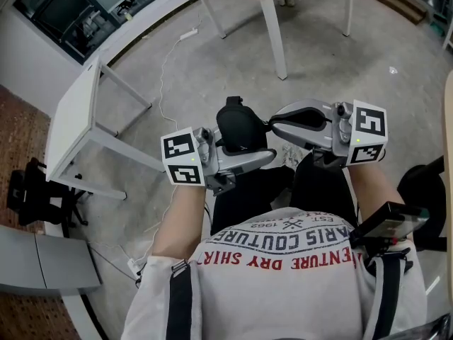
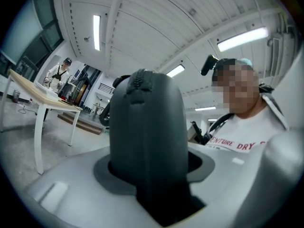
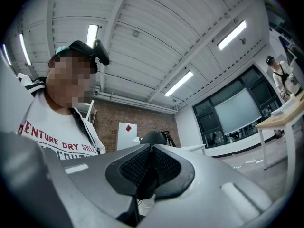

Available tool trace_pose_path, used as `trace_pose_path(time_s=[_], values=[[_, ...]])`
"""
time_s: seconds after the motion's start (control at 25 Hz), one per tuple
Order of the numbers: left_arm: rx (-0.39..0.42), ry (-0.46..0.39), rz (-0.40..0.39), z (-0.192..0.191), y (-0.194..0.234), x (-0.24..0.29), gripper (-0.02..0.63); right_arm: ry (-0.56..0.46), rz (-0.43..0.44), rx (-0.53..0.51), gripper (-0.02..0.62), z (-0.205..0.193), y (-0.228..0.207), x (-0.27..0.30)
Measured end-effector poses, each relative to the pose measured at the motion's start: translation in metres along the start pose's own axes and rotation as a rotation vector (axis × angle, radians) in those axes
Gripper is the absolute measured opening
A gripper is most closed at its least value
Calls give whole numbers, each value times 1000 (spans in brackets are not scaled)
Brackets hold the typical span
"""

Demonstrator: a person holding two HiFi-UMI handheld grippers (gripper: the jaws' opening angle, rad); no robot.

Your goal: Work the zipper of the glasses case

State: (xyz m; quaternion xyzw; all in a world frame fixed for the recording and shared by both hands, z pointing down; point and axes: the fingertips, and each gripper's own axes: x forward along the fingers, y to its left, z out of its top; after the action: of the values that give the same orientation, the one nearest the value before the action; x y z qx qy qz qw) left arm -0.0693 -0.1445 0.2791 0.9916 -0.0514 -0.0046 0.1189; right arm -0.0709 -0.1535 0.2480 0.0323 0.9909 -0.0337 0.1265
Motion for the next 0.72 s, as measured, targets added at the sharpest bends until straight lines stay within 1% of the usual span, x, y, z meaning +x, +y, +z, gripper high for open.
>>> trace_pose_path(time_s=[0.08,0.28,0.52,0.64,0.72], values=[[-2,-25,3,3,-1,-1,247,1,7,-1,19,1,1,2],[-31,-118,15,8,-1,-4,247,6,19,10,20,-6,4,2],[-26,-170,36,11,1,-7,247,8,19,17,20,-6,2,3],[-35,-222,34,21,2,-10,247,11,28,19,18,-9,3,3],[-35,-242,37,26,2,-13,247,10,30,23,20,-10,4,3]])
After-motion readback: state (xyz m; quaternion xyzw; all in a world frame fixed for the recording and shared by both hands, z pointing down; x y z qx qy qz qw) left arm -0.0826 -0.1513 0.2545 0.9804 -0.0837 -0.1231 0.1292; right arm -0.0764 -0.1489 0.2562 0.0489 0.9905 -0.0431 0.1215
